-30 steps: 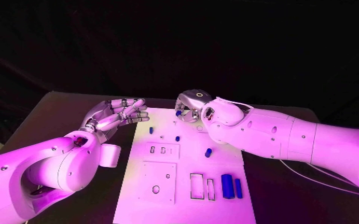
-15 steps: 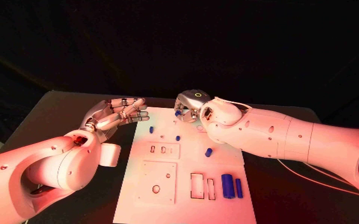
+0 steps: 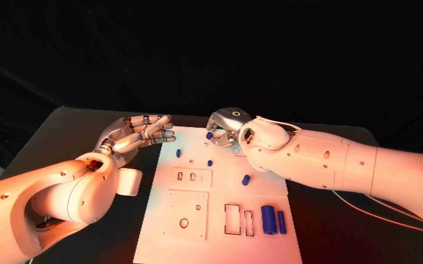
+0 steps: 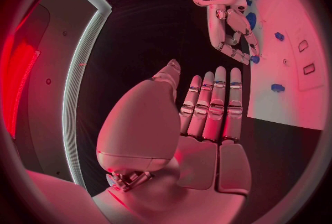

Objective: Assemble the parts on the task board

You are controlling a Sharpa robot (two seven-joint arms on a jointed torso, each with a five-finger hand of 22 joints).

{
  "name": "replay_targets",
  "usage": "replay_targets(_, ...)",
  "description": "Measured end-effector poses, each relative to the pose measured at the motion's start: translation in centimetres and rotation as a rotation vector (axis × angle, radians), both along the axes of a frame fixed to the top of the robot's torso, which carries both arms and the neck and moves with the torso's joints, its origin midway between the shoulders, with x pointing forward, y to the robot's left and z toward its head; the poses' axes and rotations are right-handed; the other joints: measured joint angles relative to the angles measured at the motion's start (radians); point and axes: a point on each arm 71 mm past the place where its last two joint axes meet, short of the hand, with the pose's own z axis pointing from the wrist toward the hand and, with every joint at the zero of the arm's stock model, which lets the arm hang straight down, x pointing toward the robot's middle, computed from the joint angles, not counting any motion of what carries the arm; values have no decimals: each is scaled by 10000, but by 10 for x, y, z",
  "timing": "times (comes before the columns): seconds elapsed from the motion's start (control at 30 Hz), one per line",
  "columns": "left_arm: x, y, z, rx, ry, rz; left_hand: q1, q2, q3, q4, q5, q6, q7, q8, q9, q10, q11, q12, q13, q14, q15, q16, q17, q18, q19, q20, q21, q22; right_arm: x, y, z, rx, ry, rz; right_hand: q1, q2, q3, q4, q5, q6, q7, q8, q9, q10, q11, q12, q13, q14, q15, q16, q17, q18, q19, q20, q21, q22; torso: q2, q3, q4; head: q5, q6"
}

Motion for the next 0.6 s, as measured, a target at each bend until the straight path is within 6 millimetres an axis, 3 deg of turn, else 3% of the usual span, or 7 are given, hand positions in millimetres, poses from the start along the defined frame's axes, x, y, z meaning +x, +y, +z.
replay_targets(0.17, 1, 2, 0, 19, 5, 56, 0, 0, 0, 0, 0, 0, 0, 0, 0, -12, 12, 0, -2, 0, 0, 0, -1, -1, 0, 0, 0, 0, -14, -20, 4, 146, 32, -12, -82, -79, -121, 120, 0, 77, -62, 14, 45, 196, -77, 170, 25, 0, 0, 0, -9, 0, 0, 0, 0, 105, -3, 11, -25, 3, 10)
replay_targets(0.33, 2, 4, -1, 30, 26, 112, 0, 0, 0, 0, 0, 0, 0, 0, 1, -37, 37, 0, -9, 0, 0, 0, -1, -2, 0, 0, 0, -1, -26, -53, 14, 467, -12, -338, -576, -430, -541, 540, 142, 312, -167, 80, 134, 1294, -307, 655, 235, -47, -66, -101, -232, 1, 290, -112, 291, 579, -35, 24, -71, -88, 43)
replay_targets(0.53, 4, 6, -2, 20, 69, 164, 0, 0, 0, 0, 0, 0, 0, 0, 1, -37, 37, 0, -8, 0, 0, 0, -1, -1, 0, 0, 0, 8, -35, -96, 18, 1062, 421, -1114, -619, -672, -1205, 748, 574, 277, -335, 80, 162, 3031, -682, 1787, 957, -20, -417, 26, 21, 0, 611, -387, 632, 1106, -88, 53, -135, -139, 69)
replay_targets(0.57, 5, 6, -2, 17, 77, 172, 0, 0, 0, 0, 0, 0, -1, 0, 1, -37, 37, 0, -8, 0, 0, 0, -2, -2, 0, 0, 0, 8, -36, -104, 18, 1196, 581, -1299, -590, -699, -1435, 774, 714, 223, -388, 85, 178, 3261, -729, 2337, 1430, -19, -465, 228, 330, -104, 735, -439, 745, 1247, -97, 58, -149, -145, 69)
replay_targets(0.6, 5, 6, -2, 16, 83, 179, 0, 0, 0, 0, 0, 0, 0, 0, 1, -37, 36, 0, -8, 0, 0, 0, -2, -2, 0, 0, 0, 8, -36, -109, 18, 1288, 706, -1425, -515, -622, -1895, 880, 918, 159, -450, 170, 227, 3241, -750, 4136, 3335, -17, -564, 567, 850, -228, 858, -529, 882, 1301, -104, 65, -156, -146, 70)
